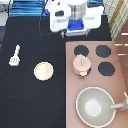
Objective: Take the lid off the pot, put the pot on the plate, and use the tool to push the pot to the front of the table.
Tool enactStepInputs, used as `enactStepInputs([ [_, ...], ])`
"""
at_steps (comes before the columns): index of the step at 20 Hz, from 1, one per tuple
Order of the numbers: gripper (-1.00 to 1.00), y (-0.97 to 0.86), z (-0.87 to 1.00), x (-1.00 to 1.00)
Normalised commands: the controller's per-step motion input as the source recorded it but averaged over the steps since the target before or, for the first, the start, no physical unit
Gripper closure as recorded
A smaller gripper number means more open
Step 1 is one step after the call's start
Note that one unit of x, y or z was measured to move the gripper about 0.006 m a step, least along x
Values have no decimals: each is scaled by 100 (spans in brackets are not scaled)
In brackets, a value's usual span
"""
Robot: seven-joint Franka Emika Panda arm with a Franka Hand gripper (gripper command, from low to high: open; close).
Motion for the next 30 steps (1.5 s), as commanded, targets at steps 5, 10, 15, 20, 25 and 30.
enactStepInputs([
  [5, -100, 58, -35, 56],
  [10, -100, 29, -58, 17],
  [15, -100, 28, -53, -20],
  [20, -100, 31, -46, -13],
  [25, -100, 36, -35, 6],
  [30, -100, 33, -33, 5],
])
